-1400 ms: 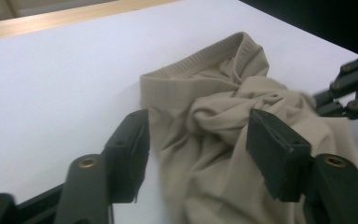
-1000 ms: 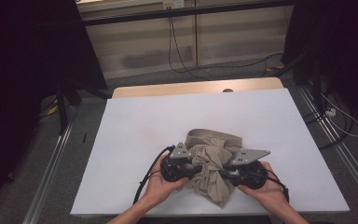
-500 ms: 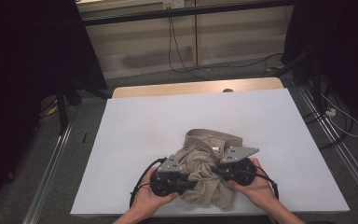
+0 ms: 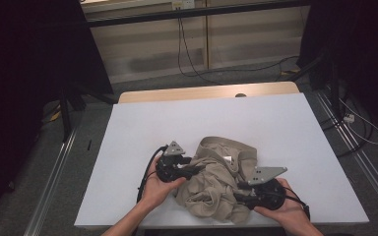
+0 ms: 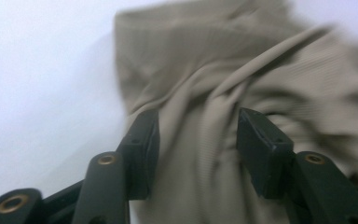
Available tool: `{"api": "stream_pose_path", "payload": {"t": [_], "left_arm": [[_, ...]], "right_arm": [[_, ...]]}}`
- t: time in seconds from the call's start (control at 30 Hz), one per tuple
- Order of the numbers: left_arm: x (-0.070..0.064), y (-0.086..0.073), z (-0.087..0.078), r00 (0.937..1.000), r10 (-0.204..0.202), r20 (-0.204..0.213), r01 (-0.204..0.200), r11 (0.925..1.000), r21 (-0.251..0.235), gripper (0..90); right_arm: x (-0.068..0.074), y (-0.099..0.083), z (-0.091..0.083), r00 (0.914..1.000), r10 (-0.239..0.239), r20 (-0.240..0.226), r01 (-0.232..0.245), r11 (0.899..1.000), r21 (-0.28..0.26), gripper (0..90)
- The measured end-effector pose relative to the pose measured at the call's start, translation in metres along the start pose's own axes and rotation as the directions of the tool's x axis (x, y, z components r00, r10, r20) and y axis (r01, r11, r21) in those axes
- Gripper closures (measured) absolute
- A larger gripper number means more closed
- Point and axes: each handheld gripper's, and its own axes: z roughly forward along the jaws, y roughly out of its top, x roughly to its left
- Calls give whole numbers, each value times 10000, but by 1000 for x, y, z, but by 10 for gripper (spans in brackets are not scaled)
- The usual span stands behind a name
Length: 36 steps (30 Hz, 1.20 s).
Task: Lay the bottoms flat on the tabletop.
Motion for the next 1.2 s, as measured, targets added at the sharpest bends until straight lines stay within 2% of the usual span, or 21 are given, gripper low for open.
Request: {"api": "stream_pose_path", "payload": {"t": [0.03, 0.07, 0.1, 0.13, 0.17, 0.23, 0.3, 0.4, 0.57, 0.63, 0.73, 0.83, 0.87, 0.9, 0.93, 1.0, 1.07, 1.13, 1.2], "left_arm": [[1, -2, 5, 9999, -9, -114, 11, 9997, 232, 475], [1, -5, 9, 10000, -25, -26, 26, 9982, 603, 476], [-1, -7, 9, 9997, 124, -200, -115, 9988, 468, 599], [-2, -6, 6, 9997, 165, -172, -154, 9979, 632, 599], [-2, -6, 4, 9998, 94, 162, -106, 9969, 777, 730], [-5, -11, 0, 9994, 250, 219, -268, 9961, 840, 866], [-7, -14, -5, 9990, 346, 297, -372, 9950, 927, 884], [-9, -21, -13, 9988, 376, 327, -406, 9943, 987, 889], [-11, -27, -24, 9994, 123, 315, -157, 9939, 1093, 893], [-12, -32, -29, 9995, 97, 308, -131, 9939, 1095, 893], [-10, -39, -37, 9992, -161, 354, 125, 9949, 997, 892], [-7, -39, -41, 9986, -363, 392, 334, 9968, 727, 850], [-5, -37, -44, 9989, -431, 208, 420, 9977, 524, 717], [-5, -37, -44, 9989, -431, 208, 420, 9977, 524, 664], [-3, -36, -46, 9990, -435, 139, 430, 9983, 391, 664], [0, -33, -50, 9983, -569, 86, 569, 9984, -11, 599], [3, -27, -53, 9986, -521, -116, 517, 9982, -300, 514], [6, -21, -53, 9975, -640, -290, 618, 9956, -706, 459], [10, -16, -50, 9962, -713, -499, 667, 9938, -893, 422]], "right_arm": [[-3, 1, -1, 10000, 50, 25, -49, 9998, -189, 514], [-5, 2, -3, 9999, 138, 62, -136, 9992, -373, 484], [-9, 4, -5, 9985, 424, 349, -401, 9972, -636, 438], [-9, 4, -5, 9985, 424, 349, -401, 9972, -636, 438], [-12, 4, -7, 9976, 568, 407, -535, 9955, -777, 438], [-16, 3, -9, 9951, 777, 611, -715, 9926, -978, 435], [-19, 1, -10, 9941, 858, 666, -790, 9920, -988, 435], [-17, -1, -6, 9962, 702, 514, -662, 9950, -745, 459], [-8, -1, 6, 9984, 367, 420, -366, 9993, -39, 514], [-6, 0, 8, 9985, 237, 503, -241, 9997, 71, 514], [-7, -2, 8, 9985, 271, 473, -273, 9996, 33, 512], [-10, 0, 3, 9979, 444, 470, -431, 9987, -288, 489], [-13, 2, -2, 9970, 613, 478, -582, 9962, -651, 440], [-13, 2, -2, 9970, 613, 478, -582, 9962, -651, 440], [-14, 3, -6, 9962, 691, 523, -646, 9943, -843, 427], [-19, 6, -14, 9946, 879, 550, -804, 9887, -1266, 408], [-26, 9, -23, 9908, 1107, 774, -973, 9824, -1597, 397], [-34, 11, -29, 9865, 1261, 1046, -1059, 9779, -1802, 401], [-46, 14, -34, 9787, 1502, 1398, -1217, 9735, -1935, 419]]}}
